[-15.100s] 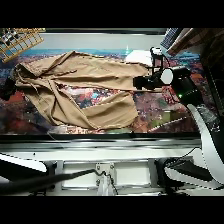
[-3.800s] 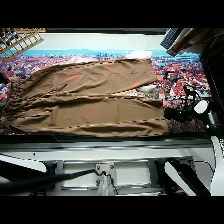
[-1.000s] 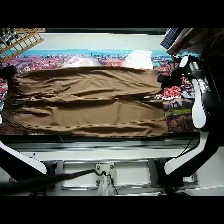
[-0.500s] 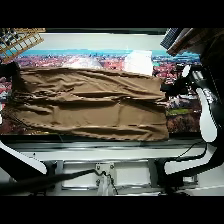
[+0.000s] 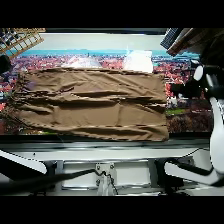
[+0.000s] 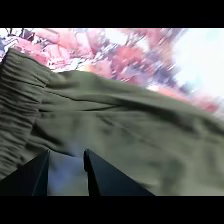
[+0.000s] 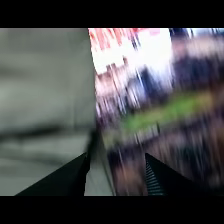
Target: Fold the clothes and pants, and hang the long-sleeved shirts on hangers.
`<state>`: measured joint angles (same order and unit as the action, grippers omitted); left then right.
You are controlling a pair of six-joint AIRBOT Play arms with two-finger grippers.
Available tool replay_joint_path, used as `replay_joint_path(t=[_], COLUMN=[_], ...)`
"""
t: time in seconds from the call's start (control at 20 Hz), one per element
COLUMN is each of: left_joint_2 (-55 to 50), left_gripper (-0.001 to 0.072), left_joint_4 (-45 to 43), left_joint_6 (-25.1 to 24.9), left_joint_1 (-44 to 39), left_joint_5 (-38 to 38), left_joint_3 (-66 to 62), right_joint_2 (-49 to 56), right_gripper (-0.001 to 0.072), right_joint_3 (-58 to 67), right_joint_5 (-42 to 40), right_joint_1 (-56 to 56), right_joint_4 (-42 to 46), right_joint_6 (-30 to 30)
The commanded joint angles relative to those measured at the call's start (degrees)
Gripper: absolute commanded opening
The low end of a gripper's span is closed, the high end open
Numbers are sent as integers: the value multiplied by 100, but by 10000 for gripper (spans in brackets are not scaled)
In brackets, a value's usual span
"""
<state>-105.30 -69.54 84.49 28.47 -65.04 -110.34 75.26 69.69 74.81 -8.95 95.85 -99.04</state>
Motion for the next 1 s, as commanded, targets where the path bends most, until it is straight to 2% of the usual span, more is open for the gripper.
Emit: replay_joint_path(t=[0.0,0.2,0.3,0.5,0.75,0.8,0.95], left_joint_2=[361,605,765,1029,1405,1528,1816], left_gripper=[221,201,201,201,183,183,183], left_joint_4=[531,1228,1169,800,433,387,396], left_joint_6=[767,769,769,772,769,767,772], left_joint_1=[-201,-1001,-1443,-1895,-1912,-1912,-1908], left_joint_5=[-304,-459,-459,-538,-664,-636,-420], left_joint_3=[2,20,20,20,61,155,461], right_joint_2=[-1327,-2732,-3250,-3600,-3580,-3534,-3279], right_gripper=[404,416,448,448,453,476,476], right_joint_3=[-1300,-2758,-3272,-4052,-4690,-4688,-4690], right_joint_5=[619,1316,1423,1338,286,122,-269], right_joint_1=[2,2,2,4,2,4,4], right_joint_4=[50,-164,-540,-907,-1097,-1119,-1049], right_joint_6=[-352,-1064,-1209,-1305,-1453,-1451,-1451])
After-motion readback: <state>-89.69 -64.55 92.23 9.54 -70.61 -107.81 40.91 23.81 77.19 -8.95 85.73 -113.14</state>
